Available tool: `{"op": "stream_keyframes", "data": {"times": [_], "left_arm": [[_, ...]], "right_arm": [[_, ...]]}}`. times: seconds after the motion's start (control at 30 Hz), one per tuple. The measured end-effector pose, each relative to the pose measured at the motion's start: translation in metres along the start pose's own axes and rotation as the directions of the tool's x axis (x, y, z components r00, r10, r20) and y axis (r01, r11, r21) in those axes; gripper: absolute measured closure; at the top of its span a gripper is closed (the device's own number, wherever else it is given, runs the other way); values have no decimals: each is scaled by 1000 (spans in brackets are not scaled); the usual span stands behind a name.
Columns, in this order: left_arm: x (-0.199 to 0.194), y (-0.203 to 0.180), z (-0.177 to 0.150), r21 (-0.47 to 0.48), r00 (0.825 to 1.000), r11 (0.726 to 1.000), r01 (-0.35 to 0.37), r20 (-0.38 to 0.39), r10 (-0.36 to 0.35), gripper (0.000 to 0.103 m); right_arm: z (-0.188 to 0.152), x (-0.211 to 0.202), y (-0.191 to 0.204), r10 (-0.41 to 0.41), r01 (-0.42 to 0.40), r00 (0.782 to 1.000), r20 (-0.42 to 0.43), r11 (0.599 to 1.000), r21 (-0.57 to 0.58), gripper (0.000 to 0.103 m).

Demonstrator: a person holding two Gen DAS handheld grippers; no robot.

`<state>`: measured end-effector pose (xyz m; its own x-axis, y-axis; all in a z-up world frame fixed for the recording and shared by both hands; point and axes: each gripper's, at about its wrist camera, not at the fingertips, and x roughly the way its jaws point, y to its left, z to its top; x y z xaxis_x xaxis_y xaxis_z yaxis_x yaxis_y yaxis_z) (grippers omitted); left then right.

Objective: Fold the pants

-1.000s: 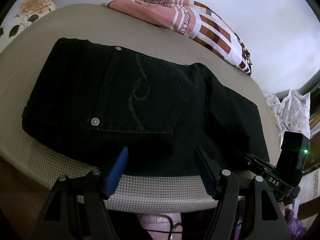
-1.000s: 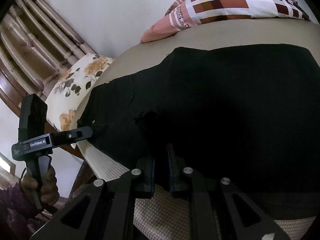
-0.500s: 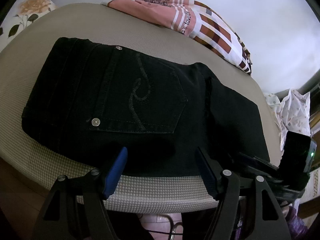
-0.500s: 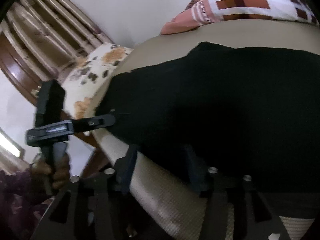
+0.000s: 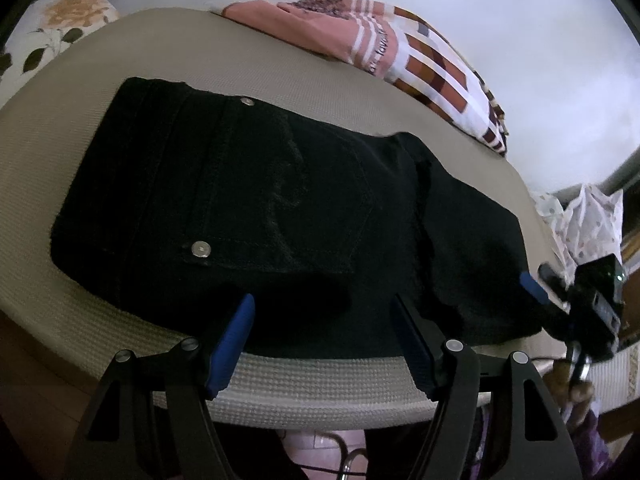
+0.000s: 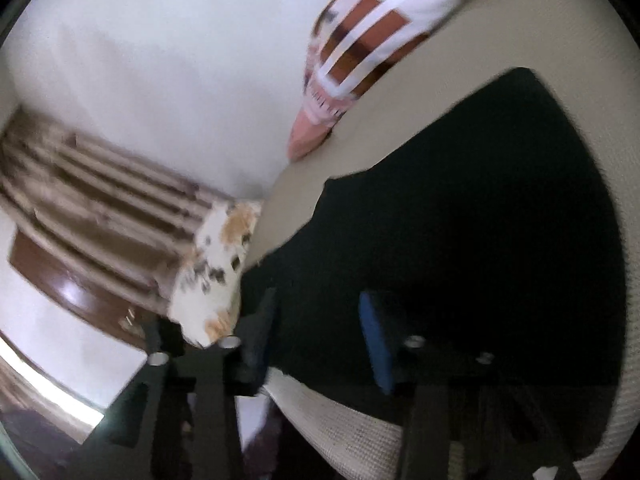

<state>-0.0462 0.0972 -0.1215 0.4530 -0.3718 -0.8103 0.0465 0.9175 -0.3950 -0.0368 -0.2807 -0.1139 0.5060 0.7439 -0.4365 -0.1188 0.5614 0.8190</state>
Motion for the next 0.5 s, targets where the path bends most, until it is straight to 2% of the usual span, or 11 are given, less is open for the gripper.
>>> {"op": "stream_keyframes", "data": {"times": [0.2, 0.3, 0.33, 0.37, 0.4, 0.43, 0.5], "left_arm": [[-12, 21, 10, -91, 1000, 996, -25, 10, 26, 33], [-26, 42, 18, -160, 998, 986, -51, 18, 54, 33], [-30, 52, 21, -186, 998, 981, -54, 10, 57, 33], [-32, 62, 23, -216, 1000, 976, -8, -4, 7, 33], [-35, 75, 25, -266, 998, 963, 46, -23, -55, 32], [-38, 84, 26, -302, 998, 953, 30, -40, -45, 32], [-47, 101, 26, -335, 998, 942, -21, -61, 1, 32]], "right_arm": [[-23, 57, 40, -62, 34, 987, -148, 983, -182, 73], [-43, 91, 54, -184, 108, 957, -224, 943, -314, 73], [-49, 97, 54, -231, 139, 946, -229, 923, -358, 73], [-52, 101, 58, -262, 159, 941, -216, 901, -403, 73], [-51, 102, 61, -268, 163, 940, -213, 896, -413, 73], [-50, 101, 62, -261, 160, 942, -212, 902, -402, 73], [-48, 91, 63, -224, 149, 960, -167, 915, -376, 73]]}}
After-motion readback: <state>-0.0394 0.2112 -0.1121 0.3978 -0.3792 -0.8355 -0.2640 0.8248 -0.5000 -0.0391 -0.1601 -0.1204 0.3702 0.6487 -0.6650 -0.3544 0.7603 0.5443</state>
